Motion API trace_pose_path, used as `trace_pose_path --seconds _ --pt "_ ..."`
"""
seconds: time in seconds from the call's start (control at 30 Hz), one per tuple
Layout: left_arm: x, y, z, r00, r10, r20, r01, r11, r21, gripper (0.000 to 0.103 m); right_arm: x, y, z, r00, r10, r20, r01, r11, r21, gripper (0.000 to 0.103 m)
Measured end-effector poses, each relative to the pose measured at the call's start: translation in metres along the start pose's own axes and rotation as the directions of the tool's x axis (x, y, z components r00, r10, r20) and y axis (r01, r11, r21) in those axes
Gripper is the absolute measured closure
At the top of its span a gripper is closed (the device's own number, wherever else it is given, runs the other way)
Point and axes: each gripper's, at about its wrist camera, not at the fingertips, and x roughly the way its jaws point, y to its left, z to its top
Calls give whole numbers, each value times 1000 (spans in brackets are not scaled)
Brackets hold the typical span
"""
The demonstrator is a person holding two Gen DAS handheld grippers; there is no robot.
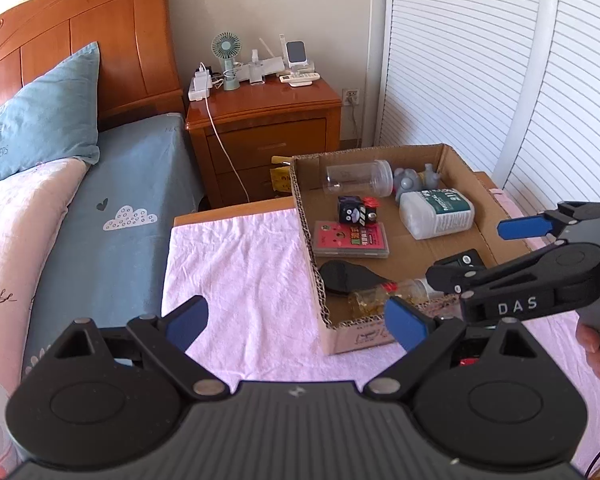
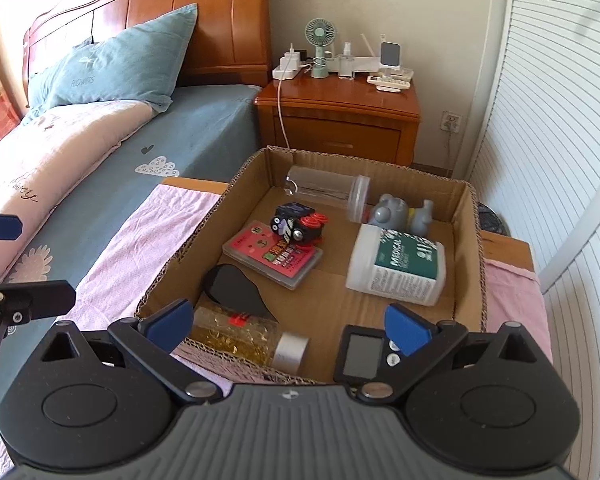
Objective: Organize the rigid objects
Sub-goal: 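Reach the right gripper to the light blue oval case while the left approaches the red S.L train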
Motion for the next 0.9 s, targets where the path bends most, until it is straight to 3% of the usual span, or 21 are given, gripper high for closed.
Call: trace_pose_path --seconds 0.3,0.47,0.63,0.8,0.9 --pt "-28 -21 -40 999 -33 -38 31 998 -55 8 -37 -25 -46 999 -49 -23 51 993 102 0" --pt "-38 -40 -70 999 -4 36 5 1000 -17 1 -42 -38 -70 997 -72 -35 76 987 145 0" --pt "-14 -62 -103 999 -32 34 31 999 26 1 -29 -53 -91 994 -92 -55 101 973 207 0" --pt "14 -65 -124 998 -69 -13 68 996 -62 1 0 -59 -105 989 -117 -94 138 957 254 0" --pt "23 -64 -126 999 -39 -21 37 995 -94 1 14 -57 -107 986 -133 -101 154 956 249 0"
